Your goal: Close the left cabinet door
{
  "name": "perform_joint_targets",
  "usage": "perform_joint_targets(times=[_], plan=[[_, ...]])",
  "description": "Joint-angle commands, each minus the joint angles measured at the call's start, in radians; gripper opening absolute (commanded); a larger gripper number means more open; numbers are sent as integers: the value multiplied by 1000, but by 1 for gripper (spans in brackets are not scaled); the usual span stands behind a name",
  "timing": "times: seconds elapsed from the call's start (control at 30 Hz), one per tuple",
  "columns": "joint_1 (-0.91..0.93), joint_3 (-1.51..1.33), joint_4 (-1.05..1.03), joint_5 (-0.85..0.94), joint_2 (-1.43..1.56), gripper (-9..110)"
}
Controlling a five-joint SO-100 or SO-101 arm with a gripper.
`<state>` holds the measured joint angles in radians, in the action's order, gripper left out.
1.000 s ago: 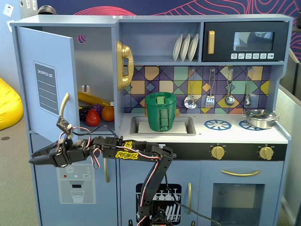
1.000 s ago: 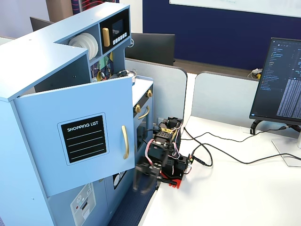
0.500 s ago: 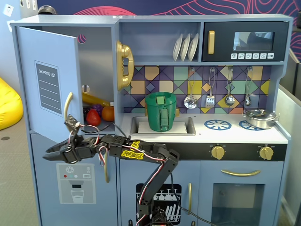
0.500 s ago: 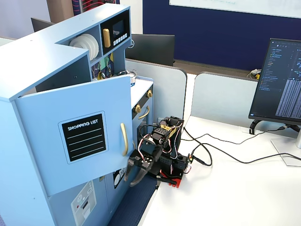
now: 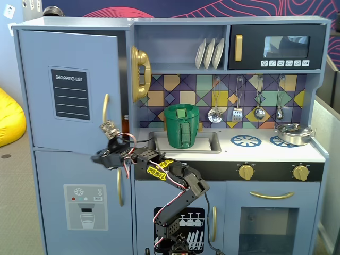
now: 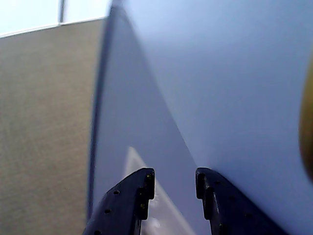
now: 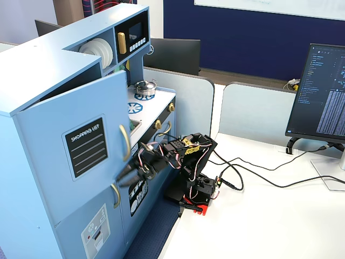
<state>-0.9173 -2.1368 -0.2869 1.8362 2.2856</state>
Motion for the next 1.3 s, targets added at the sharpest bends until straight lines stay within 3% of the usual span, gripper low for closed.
perform_joint_targets(times=[0.0, 0.63, 0.93, 1.27], plan=[[121, 9, 21, -14, 51, 0], [253, -35, 44, -17, 83, 0], [225, -127, -341, -114, 299, 0], [592, -451, -558, -120, 483, 0]])
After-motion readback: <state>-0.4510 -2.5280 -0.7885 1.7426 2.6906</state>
